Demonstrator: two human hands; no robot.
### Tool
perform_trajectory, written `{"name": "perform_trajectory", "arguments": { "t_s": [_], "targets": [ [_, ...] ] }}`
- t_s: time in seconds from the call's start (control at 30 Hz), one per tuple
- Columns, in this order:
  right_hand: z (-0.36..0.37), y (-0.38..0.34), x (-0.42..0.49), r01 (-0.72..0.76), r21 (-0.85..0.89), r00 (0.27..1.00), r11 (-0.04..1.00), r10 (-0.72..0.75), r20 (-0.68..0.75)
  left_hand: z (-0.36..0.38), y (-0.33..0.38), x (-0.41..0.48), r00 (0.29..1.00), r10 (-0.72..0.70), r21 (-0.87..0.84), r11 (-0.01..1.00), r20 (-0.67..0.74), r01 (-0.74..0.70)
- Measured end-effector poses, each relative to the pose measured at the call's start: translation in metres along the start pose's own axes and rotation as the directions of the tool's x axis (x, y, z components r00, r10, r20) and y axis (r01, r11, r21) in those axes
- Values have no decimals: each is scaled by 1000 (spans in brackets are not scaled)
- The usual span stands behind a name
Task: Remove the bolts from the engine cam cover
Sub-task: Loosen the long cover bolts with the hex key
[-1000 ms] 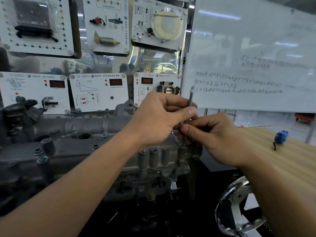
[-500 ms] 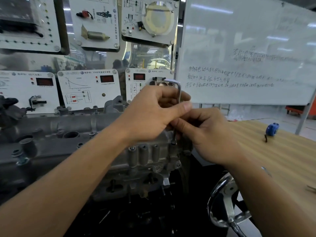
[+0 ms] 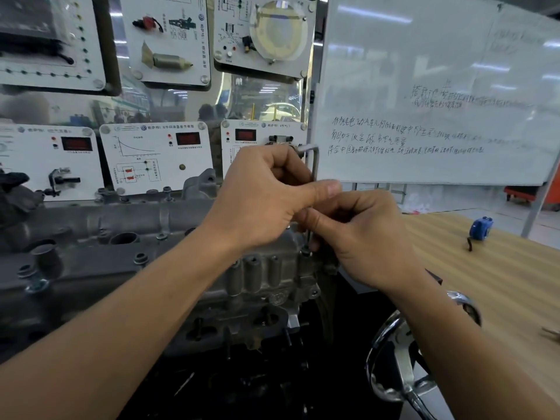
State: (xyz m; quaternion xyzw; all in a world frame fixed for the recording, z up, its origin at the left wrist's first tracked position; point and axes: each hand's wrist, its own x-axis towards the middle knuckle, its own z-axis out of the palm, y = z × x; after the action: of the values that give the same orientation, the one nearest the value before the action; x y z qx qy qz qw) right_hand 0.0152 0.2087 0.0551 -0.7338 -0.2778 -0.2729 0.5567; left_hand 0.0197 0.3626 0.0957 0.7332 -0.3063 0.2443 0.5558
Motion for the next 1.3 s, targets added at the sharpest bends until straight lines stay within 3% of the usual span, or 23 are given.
{"name": "perform_trajectory", "arguments": {
  "t_s": [0.1, 0.17, 0.27, 0.37, 0.5, 0.6, 0.77, 0.83, 1.03, 1.3],
  "targets": [
    [-8, -3, 0, -23, -39, 991, 999, 28, 133, -7, 1, 0, 984, -11, -143, 989, 176, 36],
    [-12, -5, 1, -20, -70, 979, 997, 34, 201, -10, 1, 2, 977, 18, -133, 991, 213, 11],
    [-14, -6, 2, -1, -94, 973, 996, 23, 229, -9, 2, 6, 989, 57, -51, 997, 140, -51],
    [-12, -5, 2, 18, -63, 992, 998, -10, 129, -4, 4, 6, 996, 73, 8, 997, 52, -74],
    [-7, -2, 4, 29, -56, 1000, 998, -29, -4, 4, 4, 2, 995, 60, -13, 998, -77, -61],
    [-9, -3, 5, 32, -75, 999, 997, -29, 36, 7, 3, 0, 989, 47, -61, 997, -137, -56],
    [-12, -5, 6, 41, -73, 982, 996, -27, 186, -5, 2, -2, 980, 2, -242, 969, 197, 46],
    [-12, -6, 7, 42, -72, 974, 997, -24, 227, -9, 2, -2, 973, 14, -238, 970, 232, 43],
    [-13, -7, 6, 31, -49, 967, 998, -18, 256, -8, 0, 2, 996, 64, -87, 995, 62, -58],
    [-11, 0, 8, 61, -5, 998, 998, -61, 34, 0, 5, 6, 996, 82, -15, 996, -37, -83]
  ]
}}
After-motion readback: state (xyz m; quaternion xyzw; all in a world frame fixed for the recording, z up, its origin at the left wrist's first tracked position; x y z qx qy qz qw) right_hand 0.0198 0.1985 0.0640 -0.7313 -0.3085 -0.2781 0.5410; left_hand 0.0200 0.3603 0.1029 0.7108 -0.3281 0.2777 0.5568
